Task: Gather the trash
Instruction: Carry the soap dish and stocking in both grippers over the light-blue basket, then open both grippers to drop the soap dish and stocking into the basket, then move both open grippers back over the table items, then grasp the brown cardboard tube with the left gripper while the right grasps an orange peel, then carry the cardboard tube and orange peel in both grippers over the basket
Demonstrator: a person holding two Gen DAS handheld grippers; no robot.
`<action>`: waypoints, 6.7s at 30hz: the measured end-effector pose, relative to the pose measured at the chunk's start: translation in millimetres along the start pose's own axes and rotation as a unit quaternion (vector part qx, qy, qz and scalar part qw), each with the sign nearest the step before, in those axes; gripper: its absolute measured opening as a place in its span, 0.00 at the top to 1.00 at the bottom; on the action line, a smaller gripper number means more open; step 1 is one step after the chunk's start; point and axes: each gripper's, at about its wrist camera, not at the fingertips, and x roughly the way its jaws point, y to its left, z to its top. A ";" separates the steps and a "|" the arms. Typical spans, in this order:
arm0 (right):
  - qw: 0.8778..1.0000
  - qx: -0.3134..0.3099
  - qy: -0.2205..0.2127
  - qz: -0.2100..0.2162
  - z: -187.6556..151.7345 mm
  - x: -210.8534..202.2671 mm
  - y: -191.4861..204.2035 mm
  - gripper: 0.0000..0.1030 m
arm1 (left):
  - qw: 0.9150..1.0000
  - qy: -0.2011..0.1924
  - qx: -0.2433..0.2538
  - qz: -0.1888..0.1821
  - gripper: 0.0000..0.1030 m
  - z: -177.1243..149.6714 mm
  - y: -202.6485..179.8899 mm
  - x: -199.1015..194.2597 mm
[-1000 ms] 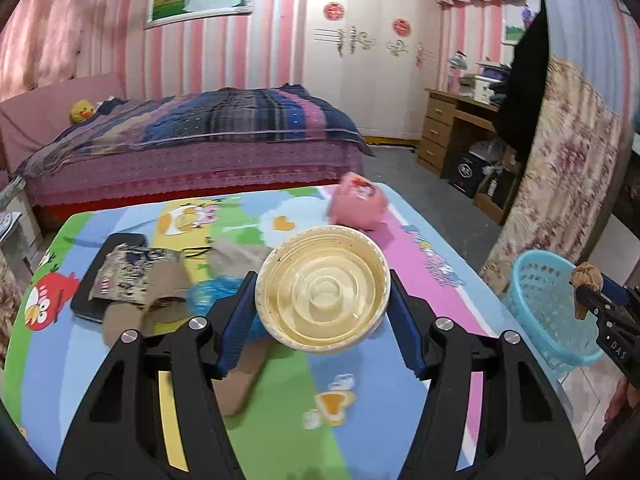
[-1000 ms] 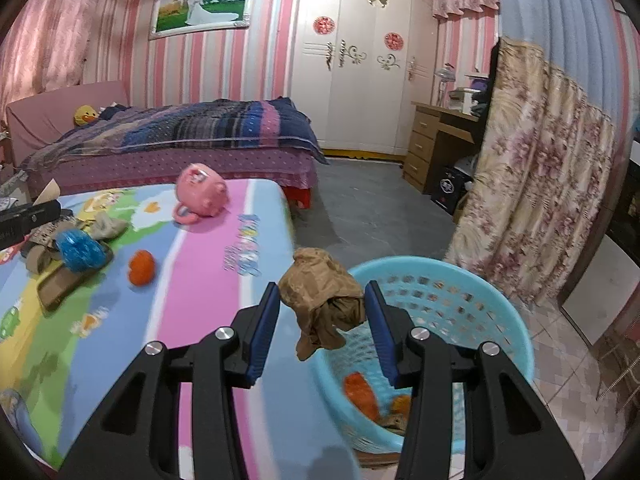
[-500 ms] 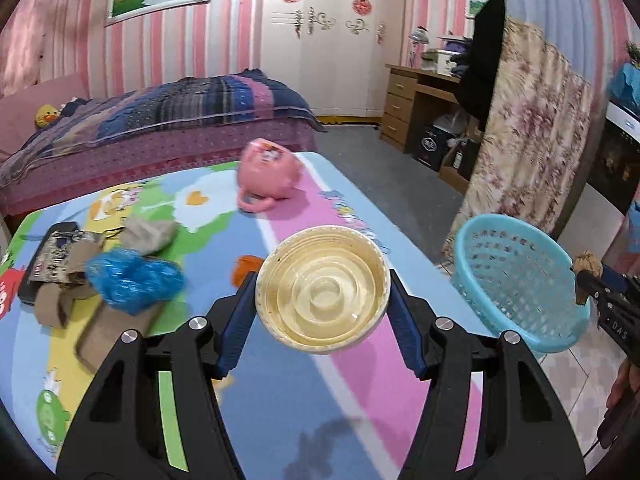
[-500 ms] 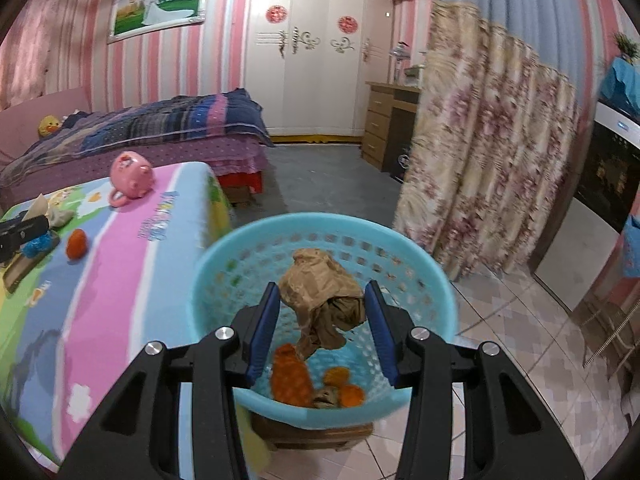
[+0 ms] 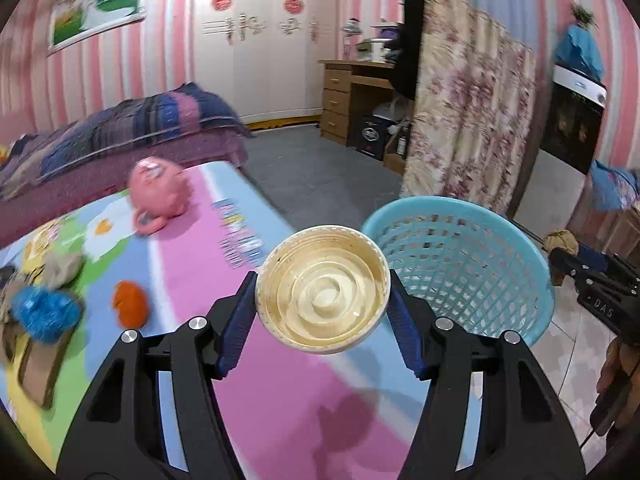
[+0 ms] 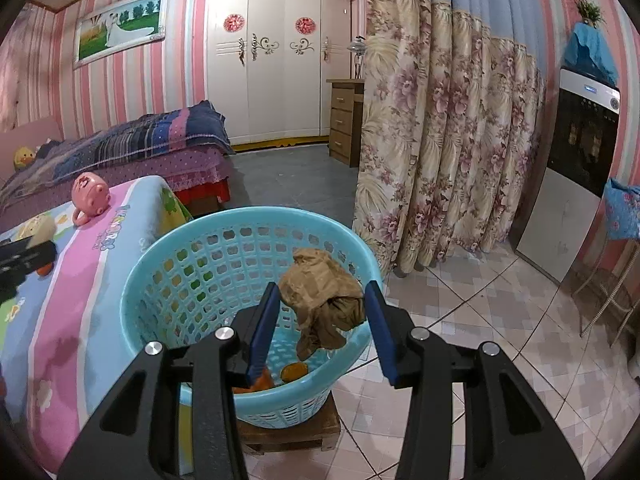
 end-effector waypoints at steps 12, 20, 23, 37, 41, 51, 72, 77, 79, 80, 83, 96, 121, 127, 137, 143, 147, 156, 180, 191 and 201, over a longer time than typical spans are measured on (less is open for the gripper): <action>1.000 0.012 0.012 -0.004 -5.7 23.9 -17.5 0.57 | 0.998 0.009 0.042 -0.052 0.41 16.8 -65.1 57.4; 1.000 0.013 0.012 0.000 -4.8 31.6 -12.8 0.57 | 0.998 0.014 0.034 -0.056 0.26 26.0 -62.6 76.6; 1.000 0.012 0.013 0.001 -4.2 33.8 -9.9 0.57 | 0.999 0.003 0.030 -0.045 0.18 30.0 -54.8 72.7; 1.000 0.002 0.020 0.006 3.1 48.6 26.7 0.57 | 1.000 -0.017 -0.008 0.024 0.05 27.1 14.1 16.4; 1.000 0.003 0.023 -0.001 3.8 51.3 34.7 0.54 | 0.998 -0.019 -0.015 0.053 0.05 20.2 39.0 -4.9; 1.000 -0.016 0.026 -0.008 14.8 48.8 58.6 0.13 | 0.990 -0.032 -0.082 0.108 0.05 6.1 114.6 -59.1; 0.991 -0.091 -0.001 0.096 35.7 -4.8 226.8 0.06 | 0.979 -0.027 -0.109 0.170 0.05 -19.8 222.3 -109.8; 0.986 -0.117 -0.009 0.122 39.3 -12.8 269.3 0.06 | 0.975 -0.034 -0.124 0.181 0.05 -22.4 245.4 -120.8; 0.984 -0.121 -0.010 0.127 41.0 -14.8 283.3 0.06 | 0.973 -0.036 -0.133 0.187 0.05 -24.4 256.5 -125.2; 0.984 -0.122 -0.009 0.129 42.8 -15.0 289.2 0.06 | 0.971 -0.037 -0.138 0.191 0.05 -26.0 263.0 -127.6; 0.983 -0.119 -0.010 0.137 46.6 -17.0 305.4 0.06 | 0.968 -0.035 -0.150 0.200 0.05 -29.4 279.4 -131.7; 0.980 -0.132 0.006 0.146 28.4 1.2 333.0 0.05 | 0.957 -0.022 -0.182 0.227 0.05 -47.0 328.3 -137.0; 0.982 -0.125 0.051 0.134 25.7 40.2 323.5 0.04 | 0.951 0.078 -0.173 0.242 0.05 -90.7 362.3 -93.0; 0.979 -0.128 0.045 0.150 23.3 42.5 328.4 0.04 | 0.953 0.106 -0.178 0.223 0.09 -92.1 363.4 -70.6; 0.968 -0.160 0.067 0.182 11.5 52.7 359.2 0.05 | 0.958 0.091 -0.187 0.200 0.48 -91.5 362.7 -99.9; 0.961 -0.181 0.092 0.190 9.1 61.2 374.9 0.20 | 0.954 0.058 -0.190 0.225 0.49 -81.4 365.1 -120.1; 0.956 -0.177 0.117 0.202 8.4 70.2 376.4 0.34 | 0.950 0.055 -0.186 0.245 0.49 -76.2 365.0 -123.7; 0.952 -0.193 0.103 0.215 4.1 62.1 380.9 0.72 | 0.954 0.036 -0.172 0.241 0.49 -58.1 347.5 -130.8; 0.974 -0.149 -0.002 0.170 51.7 -16.4 262.1 0.73 | 0.974 -0.040 -0.158 0.158 0.48 2.1 262.6 -132.9; 0.987 -0.118 -0.002 0.105 38.4 -23.3 166.5 0.73 | 0.985 -0.029 -0.133 0.103 0.48 14.3 195.7 -94.7; 0.995 -0.076 0.005 0.057 28.9 -11.4 96.9 0.73 | 0.992 -0.019 -0.101 0.071 0.48 12.2 135.5 -64.2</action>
